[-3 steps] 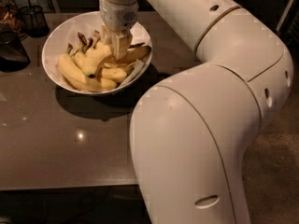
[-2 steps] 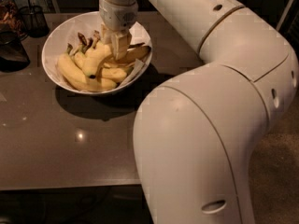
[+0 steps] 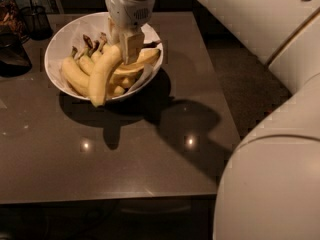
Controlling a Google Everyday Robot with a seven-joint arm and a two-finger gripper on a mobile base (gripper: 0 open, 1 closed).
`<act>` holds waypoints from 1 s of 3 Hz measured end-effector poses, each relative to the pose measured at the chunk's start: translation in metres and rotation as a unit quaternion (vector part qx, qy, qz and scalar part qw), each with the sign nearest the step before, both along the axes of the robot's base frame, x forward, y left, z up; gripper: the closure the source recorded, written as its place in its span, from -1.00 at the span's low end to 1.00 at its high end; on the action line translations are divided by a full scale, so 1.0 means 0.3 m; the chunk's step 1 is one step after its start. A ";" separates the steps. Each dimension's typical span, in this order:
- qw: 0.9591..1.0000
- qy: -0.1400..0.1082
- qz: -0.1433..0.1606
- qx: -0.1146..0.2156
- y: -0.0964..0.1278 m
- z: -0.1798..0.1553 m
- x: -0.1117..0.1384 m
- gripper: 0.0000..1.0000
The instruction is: Pick banana from white bowl
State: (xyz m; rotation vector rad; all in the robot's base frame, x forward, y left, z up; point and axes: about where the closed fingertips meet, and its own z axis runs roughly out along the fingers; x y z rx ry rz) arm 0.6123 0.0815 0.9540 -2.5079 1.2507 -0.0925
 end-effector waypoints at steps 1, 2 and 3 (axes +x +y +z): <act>1.000 -0.001 0.001 0.000 0.000 0.004 -0.007 1.00; 1.000 0.003 0.000 -0.008 0.002 0.014 -0.048 1.00; 1.000 0.010 -0.012 0.002 -0.017 0.026 -0.122 1.00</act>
Offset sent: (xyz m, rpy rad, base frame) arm -0.0333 -0.0023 0.0090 -0.0428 0.0257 -0.0057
